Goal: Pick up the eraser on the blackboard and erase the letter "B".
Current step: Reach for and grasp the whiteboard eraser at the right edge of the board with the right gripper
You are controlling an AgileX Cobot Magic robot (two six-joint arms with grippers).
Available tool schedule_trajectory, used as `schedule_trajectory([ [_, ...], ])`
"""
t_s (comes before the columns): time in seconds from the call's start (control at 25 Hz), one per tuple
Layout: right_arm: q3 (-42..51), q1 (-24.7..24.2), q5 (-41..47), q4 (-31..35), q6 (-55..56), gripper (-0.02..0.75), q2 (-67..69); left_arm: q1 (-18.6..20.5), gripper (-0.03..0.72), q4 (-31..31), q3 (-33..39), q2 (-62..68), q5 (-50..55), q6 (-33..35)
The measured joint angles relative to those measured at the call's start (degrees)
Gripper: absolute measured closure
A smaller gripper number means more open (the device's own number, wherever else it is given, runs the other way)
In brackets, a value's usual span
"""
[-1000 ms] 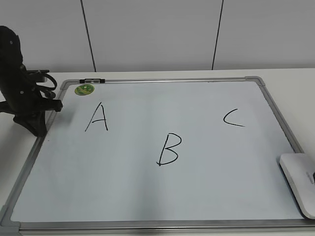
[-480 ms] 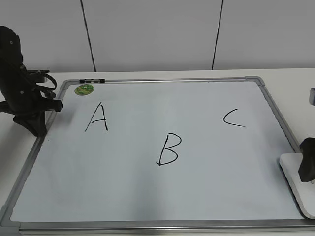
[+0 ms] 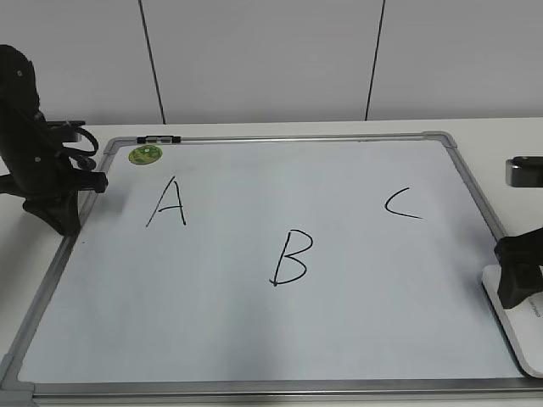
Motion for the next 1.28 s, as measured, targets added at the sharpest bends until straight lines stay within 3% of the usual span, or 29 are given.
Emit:
schedule_trajectory([
  [0.64,-0.1,0.0,-4.2,-1.2,2.2,0.073,8.0,0.0,0.657,0.0,0.0,0.0,-0.1,0.0],
  [0.8,-0.1,0.0,-4.3,-1.2,2.2,0.118,8.5,0.0,0.657,0.0,0.0,0.0,-0.1,0.0],
  [0.92,-0.2,0.0,-4.3,-1.3,2.3,0.21,8.6,0.0,0.657,0.0,0.0,0.0,-0.1,0.0],
  [1.28,-0.2,0.0,-4.3,-1.7,2.3,0.224,8.6,0.0,0.657,0.0,0.0,0.0,-0.1,0.0],
])
